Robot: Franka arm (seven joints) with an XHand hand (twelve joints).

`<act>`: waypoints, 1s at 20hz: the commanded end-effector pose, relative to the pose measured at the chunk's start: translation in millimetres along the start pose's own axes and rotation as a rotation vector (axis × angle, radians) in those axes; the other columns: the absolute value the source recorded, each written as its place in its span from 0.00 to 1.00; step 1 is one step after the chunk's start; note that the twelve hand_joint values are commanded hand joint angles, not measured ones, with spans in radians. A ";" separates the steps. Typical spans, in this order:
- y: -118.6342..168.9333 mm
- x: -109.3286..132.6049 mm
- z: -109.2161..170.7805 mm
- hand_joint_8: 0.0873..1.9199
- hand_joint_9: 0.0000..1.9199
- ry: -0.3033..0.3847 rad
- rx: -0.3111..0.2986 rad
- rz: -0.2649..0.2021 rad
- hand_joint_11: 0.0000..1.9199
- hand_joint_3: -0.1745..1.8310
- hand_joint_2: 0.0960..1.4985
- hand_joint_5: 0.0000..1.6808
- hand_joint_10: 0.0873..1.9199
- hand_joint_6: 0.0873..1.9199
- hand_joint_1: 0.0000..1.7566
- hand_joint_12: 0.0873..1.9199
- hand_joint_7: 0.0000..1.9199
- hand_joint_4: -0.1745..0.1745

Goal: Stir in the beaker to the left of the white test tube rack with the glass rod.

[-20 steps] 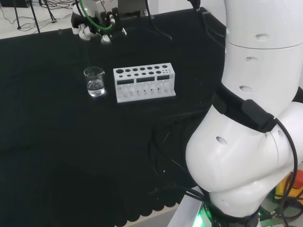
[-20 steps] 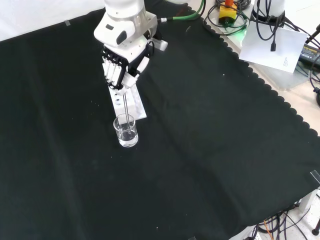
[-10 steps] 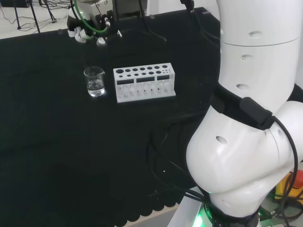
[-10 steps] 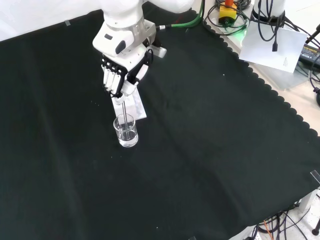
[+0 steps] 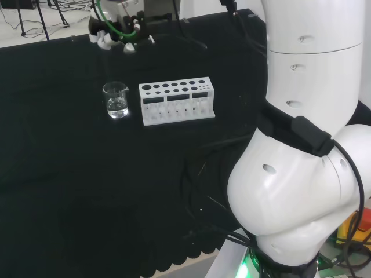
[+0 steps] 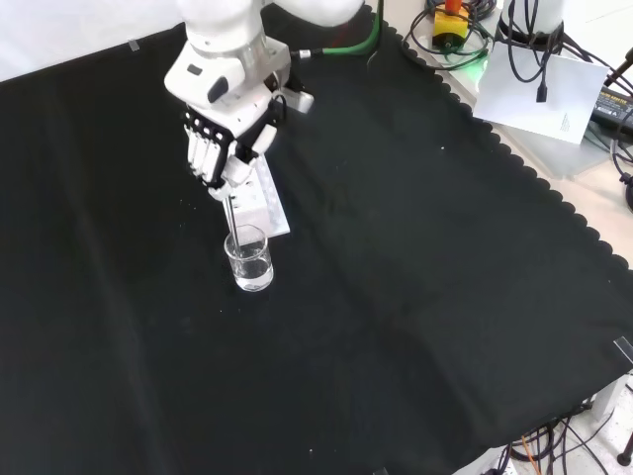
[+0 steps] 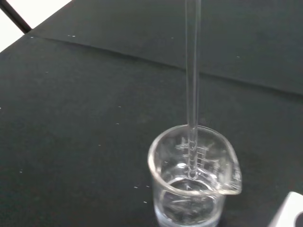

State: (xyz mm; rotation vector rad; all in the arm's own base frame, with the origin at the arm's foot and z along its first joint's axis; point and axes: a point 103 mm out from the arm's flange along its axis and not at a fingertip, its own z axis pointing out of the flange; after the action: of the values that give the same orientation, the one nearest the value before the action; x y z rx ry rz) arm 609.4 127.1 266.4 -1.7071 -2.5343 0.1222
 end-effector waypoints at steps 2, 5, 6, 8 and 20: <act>-19.4 -25.4 -6.5 0.68 0.49 -0.006 0.002 0.051 0.82 0.09 0.77 0.44 0.72 0.45 0.78 0.35 0.41 0.00; -25.3 -19.3 -5.0 0.68 0.49 -0.011 0.008 0.050 0.82 0.09 0.77 0.44 0.72 0.45 0.78 0.35 0.41 0.00; -26.2 -16.4 -4.3 0.68 0.49 -0.008 0.010 0.048 0.82 0.09 0.77 0.44 0.72 0.45 0.78 0.35 0.41 0.00; -29.7 -5.7 -2.8 0.68 0.49 -0.008 0.015 0.033 0.82 0.09 0.77 0.44 0.72 0.45 0.78 0.35 0.41 0.00; 3.1 32.7 6.3 0.69 0.49 -0.010 0.016 -0.024 0.82 0.09 0.78 0.44 0.72 0.45 0.78 0.35 0.40 0.00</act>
State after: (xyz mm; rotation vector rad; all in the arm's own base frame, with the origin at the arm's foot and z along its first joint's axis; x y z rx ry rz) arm 579.4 137.7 268.4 -1.6970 -2.5356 0.1654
